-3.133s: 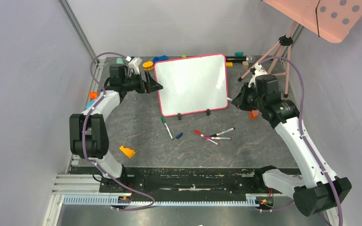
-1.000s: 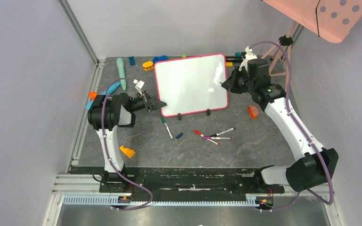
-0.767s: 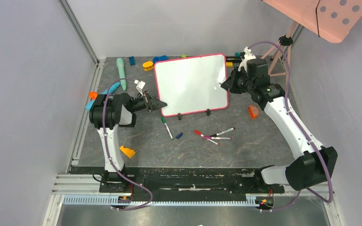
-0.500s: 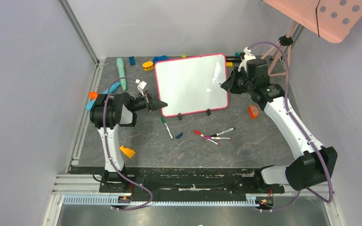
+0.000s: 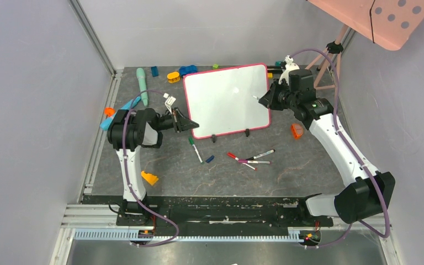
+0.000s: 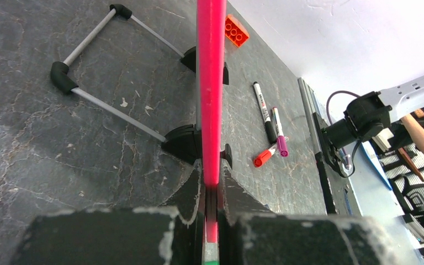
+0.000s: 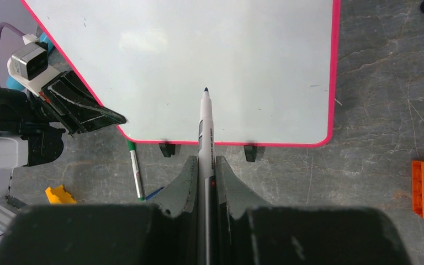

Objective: Write a sentence on the whiteboard
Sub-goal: Move the whiteboard to the center of the board.

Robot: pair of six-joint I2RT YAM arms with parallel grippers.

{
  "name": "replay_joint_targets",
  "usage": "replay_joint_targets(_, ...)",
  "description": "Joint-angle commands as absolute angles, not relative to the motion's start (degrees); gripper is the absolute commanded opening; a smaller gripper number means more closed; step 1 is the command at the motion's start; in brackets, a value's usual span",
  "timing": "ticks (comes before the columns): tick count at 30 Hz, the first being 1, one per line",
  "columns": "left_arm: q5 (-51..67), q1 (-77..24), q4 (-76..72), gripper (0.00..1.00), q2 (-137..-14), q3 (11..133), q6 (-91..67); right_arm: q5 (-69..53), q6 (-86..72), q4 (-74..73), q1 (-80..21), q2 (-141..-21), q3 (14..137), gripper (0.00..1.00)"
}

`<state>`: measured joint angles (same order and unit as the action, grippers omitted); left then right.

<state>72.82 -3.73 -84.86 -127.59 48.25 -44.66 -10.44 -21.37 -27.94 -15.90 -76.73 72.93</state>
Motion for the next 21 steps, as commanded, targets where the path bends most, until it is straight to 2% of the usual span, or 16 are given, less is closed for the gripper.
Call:
replay_joint_targets(1, 79.9, -5.4, -89.2, 0.02, -127.2, 47.6, -41.2, -10.0, -20.3, -27.6, -15.8, -75.7, 72.9, 0.00)
replay_joint_targets(13, 84.1, -7.4, -89.2, 0.02, -124.5, 43.0, -37.7, -10.9, -19.9, -28.1, -15.8, -75.4, 72.1, 0.00)
replay_joint_targets(20, 82.7, -7.5, -89.2, 0.02, -124.2, 42.3, -39.0, -11.1, -20.1, -28.0, -15.8, -75.4, 72.2, 0.00)
replay_joint_targets(21, 82.3, -7.4, -89.2, 0.06, -124.5, 42.6, -39.6, -11.1, -20.1, -28.0, -15.8, -75.4, 72.2, 0.00)
